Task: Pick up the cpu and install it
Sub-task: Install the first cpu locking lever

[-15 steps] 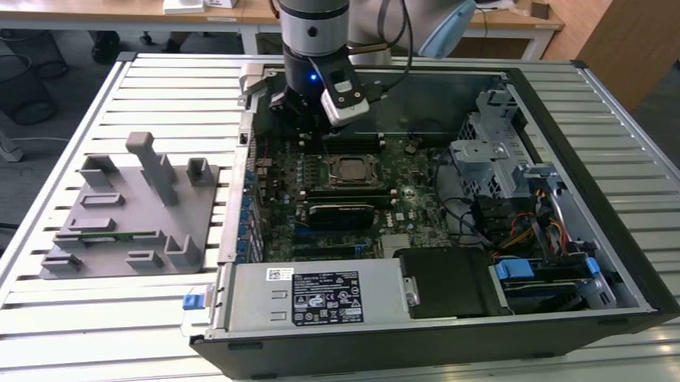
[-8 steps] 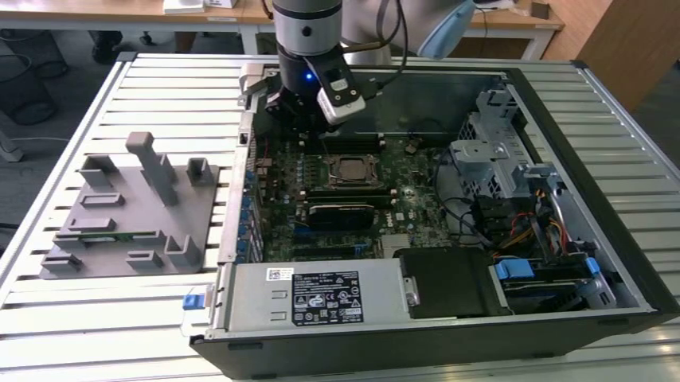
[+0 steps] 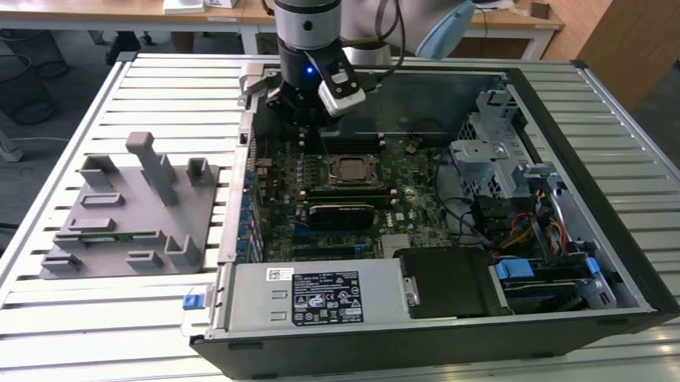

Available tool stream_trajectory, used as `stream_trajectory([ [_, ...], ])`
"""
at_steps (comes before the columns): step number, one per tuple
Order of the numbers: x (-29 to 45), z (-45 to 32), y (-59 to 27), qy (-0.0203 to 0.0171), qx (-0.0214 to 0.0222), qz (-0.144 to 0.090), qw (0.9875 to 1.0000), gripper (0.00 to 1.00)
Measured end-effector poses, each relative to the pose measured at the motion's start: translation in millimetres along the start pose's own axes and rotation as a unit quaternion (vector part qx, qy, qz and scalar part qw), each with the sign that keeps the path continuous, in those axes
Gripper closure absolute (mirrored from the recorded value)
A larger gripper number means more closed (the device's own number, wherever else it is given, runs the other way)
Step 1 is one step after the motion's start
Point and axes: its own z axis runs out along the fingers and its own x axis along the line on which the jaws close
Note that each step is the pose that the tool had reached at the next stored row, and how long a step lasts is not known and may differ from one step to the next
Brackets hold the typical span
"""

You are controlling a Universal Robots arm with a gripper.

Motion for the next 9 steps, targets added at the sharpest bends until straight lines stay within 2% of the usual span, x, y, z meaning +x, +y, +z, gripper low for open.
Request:
stream_trajectory([
  [9,0.8,0.2,4.0,-0.0001,0.0,0.0,1.0,0.89],
])
